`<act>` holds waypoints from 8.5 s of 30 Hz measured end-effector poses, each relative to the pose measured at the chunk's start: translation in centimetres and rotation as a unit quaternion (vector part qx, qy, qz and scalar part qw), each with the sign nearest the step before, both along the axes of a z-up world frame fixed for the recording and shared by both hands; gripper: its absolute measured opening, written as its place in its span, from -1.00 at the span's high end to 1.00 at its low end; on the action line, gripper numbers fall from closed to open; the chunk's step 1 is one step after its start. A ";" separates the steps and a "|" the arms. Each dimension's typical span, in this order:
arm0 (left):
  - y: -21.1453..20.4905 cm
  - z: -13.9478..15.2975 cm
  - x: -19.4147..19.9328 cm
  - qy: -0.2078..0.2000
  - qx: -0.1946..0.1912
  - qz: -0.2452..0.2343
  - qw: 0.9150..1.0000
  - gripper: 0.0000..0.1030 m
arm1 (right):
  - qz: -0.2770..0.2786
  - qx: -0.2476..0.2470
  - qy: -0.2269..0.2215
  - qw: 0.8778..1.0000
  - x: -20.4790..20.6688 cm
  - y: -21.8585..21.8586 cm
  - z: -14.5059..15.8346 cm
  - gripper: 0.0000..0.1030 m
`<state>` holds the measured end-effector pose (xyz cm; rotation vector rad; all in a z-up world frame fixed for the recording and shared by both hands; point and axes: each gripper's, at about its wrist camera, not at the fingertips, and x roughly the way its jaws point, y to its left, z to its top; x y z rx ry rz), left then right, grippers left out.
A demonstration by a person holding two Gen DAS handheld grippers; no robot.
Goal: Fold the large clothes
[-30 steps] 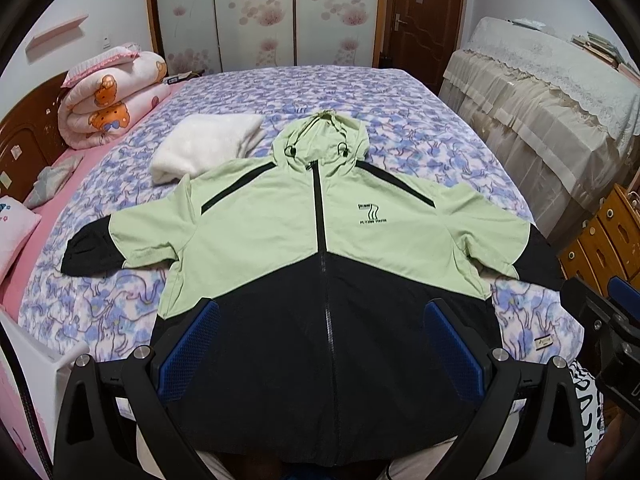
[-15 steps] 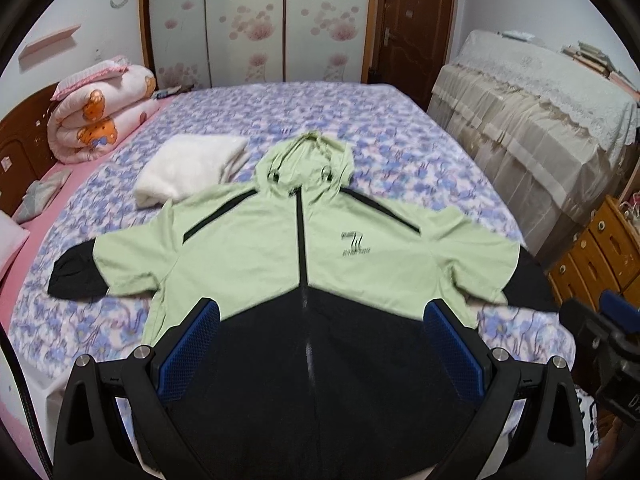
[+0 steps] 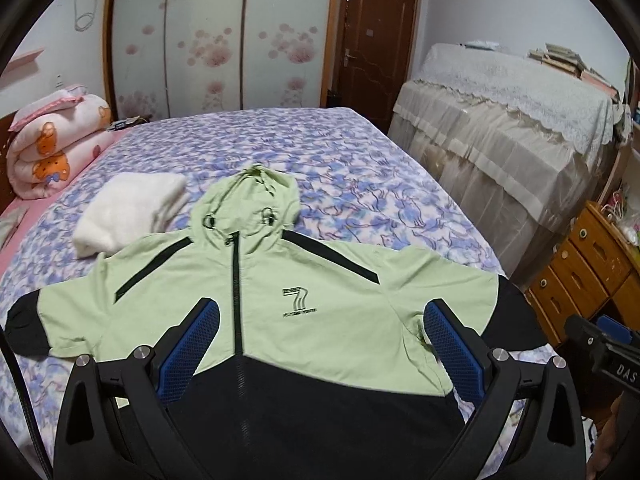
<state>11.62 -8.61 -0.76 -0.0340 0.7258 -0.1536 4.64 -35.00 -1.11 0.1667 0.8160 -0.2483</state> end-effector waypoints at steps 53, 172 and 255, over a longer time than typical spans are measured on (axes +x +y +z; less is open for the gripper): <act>-2.8 -14.2 10.5 0.119 -0.004 0.021 0.993 0.08 | 0.163 0.036 -0.062 0.984 12.9 2.7 -8.9 0.89; 24.5 -22.7 15.4 0.232 -0.149 0.082 0.958 0.35 | 0.161 0.099 0.098 0.977 17.9 7.0 -17.6 0.12; 16.8 -18.3 9.4 0.106 0.021 0.040 0.993 0.10 | 0.218 -0.004 0.091 0.972 16.0 14.5 -16.5 0.66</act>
